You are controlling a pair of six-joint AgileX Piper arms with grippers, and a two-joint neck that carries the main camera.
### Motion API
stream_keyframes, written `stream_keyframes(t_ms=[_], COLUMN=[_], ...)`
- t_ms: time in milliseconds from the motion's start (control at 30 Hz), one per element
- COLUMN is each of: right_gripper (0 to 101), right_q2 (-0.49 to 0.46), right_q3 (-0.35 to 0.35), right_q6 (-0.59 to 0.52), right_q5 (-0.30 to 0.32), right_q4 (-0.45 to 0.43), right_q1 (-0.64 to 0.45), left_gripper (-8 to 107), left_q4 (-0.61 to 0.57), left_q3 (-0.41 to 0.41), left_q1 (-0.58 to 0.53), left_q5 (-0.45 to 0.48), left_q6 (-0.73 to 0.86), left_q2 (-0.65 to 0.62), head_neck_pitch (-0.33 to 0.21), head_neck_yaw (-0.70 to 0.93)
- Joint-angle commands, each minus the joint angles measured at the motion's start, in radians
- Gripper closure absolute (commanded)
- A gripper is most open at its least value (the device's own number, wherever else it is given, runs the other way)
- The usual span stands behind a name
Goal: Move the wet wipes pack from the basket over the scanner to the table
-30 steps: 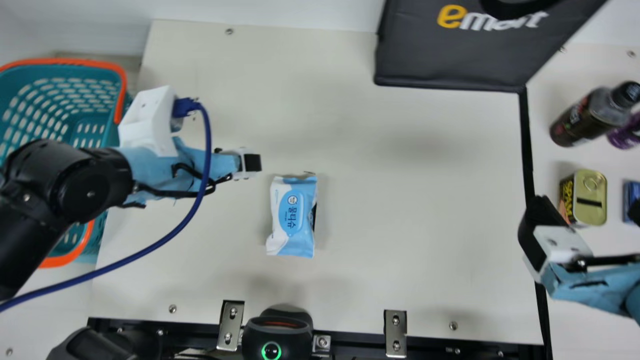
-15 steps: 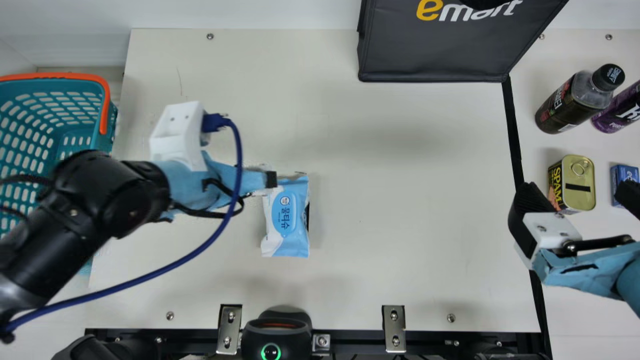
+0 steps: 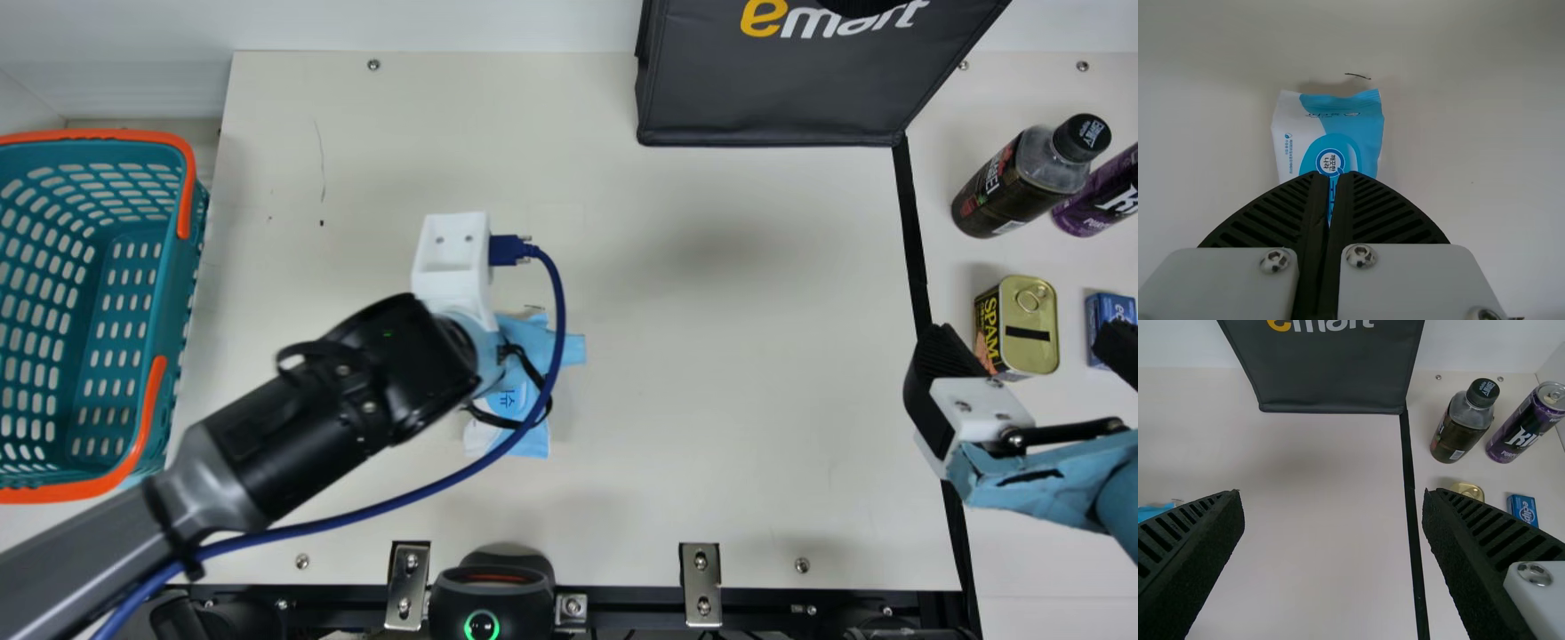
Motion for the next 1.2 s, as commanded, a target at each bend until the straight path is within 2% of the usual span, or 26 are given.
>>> stream_keyframes(t_ms=[0,333,667,900,1133,1167], right_gripper=[6,6,6,6,6,6], right_q2=[0.000,0.000,0.000,0.000,0.000,0.000], right_q3=[0.000,0.000,0.000,0.000,0.000,0.000], right_q6=[0.000,0.000,0.000,0.000,0.000,0.000], right_q5=[0.000,0.000,0.000,0.000,0.000,0.000], right_q4=[0.000,0.000,0.000,0.000,0.000,0.000], right_q1=[0.000,0.000,0.000,0.000,0.000,0.000], left_gripper=[107,107,107,107,107,104], left_q4=[0.008,-0.011,-0.050,-0.057,-0.044,-0.042], left_q3=[-0.012,-0.030,-0.030,-0.032,-0.034,-0.035], left_q1=[-0.006,0.003,0.016,0.018,0.006,0.003], left_q5=[0.008,0.014,0.009,0.010,0.021,0.025], left_q6=[-0.049,-0.100,-0.089,-0.089,-0.105,-0.108], left_q2=[0.034,0.154,0.217,0.219,0.171,0.162], head_neck_pitch=[-0.029,-0.029,-0.029,-0.029,-0.029,-0.029], head_neck_yaw=[0.000,0.000,0.000,0.000,0.000,0.000])
